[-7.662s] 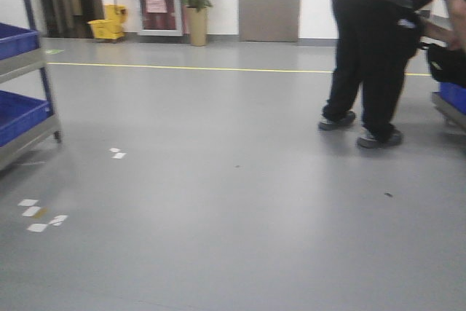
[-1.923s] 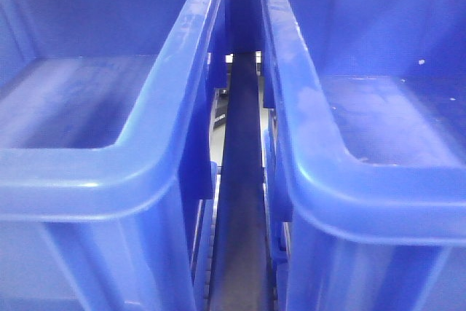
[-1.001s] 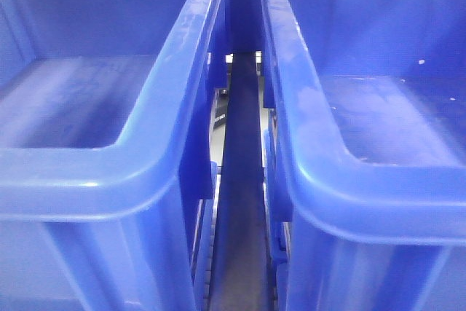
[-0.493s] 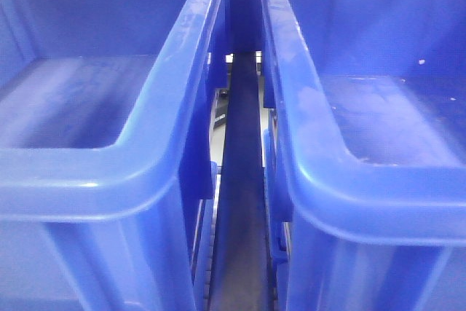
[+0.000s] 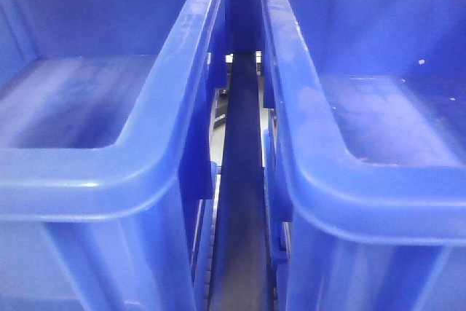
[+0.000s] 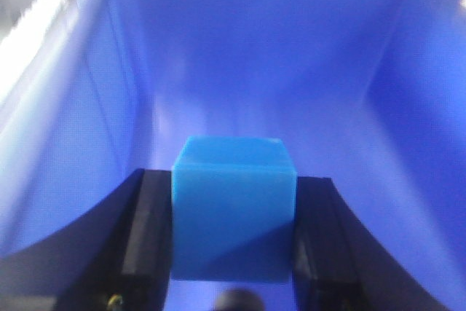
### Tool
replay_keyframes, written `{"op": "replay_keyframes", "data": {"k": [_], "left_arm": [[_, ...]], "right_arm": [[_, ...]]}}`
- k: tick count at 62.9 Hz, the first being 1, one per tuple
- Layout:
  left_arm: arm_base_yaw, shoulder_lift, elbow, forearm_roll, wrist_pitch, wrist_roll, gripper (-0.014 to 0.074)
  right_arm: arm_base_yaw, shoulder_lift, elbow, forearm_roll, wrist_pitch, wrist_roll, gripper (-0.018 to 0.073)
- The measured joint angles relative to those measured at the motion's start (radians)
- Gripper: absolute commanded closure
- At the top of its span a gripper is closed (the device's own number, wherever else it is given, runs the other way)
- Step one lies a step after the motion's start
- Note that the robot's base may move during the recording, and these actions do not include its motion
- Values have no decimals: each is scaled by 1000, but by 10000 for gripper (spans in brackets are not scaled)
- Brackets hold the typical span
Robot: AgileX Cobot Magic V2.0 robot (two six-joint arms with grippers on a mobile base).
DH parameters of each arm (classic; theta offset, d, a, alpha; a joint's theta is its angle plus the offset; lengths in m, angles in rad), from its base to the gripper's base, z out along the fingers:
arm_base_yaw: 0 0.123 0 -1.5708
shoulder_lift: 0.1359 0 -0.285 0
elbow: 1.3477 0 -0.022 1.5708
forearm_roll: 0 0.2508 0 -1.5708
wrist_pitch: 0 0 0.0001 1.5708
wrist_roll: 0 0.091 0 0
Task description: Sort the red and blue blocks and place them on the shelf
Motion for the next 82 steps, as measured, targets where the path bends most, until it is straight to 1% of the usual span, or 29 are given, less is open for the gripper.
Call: {"op": "replay_keyframes", "data": {"k": [9, 21, 26, 29, 33, 40, 45, 48, 71, 78, 82], "left_arm": [[0, 54, 0, -7, -9, 0, 269], [0, 69, 0, -19, -41, 0, 269], [0, 69, 0, -21, -45, 0, 269], [0, 69, 0, -21, -46, 0, 265], [0, 69, 0, -21, -49, 0, 227], [0, 69, 0, -21, -49, 0, 118], [0, 69, 0, -21, -50, 0, 56], [0, 69, 0, -21, -50, 0, 41], [0, 69, 0, -23, -50, 0, 41], [0, 69, 0, -23, -50, 0, 56], [0, 69, 0, -23, -50, 0, 86]], "right_arm": [[0, 24, 0, 0, 0, 0, 186], [0, 28, 0, 0, 0, 0, 184], [0, 28, 0, 0, 0, 0, 168], [0, 28, 0, 0, 0, 0, 136], [0, 28, 0, 0, 0, 0, 86], [0, 28, 0, 0, 0, 0, -6], [0, 28, 0, 0, 0, 0, -31], [0, 28, 0, 0, 0, 0, -36], [0, 28, 0, 0, 0, 0, -36], [0, 28, 0, 0, 0, 0, -34], [0, 28, 0, 0, 0, 0, -33]]}}
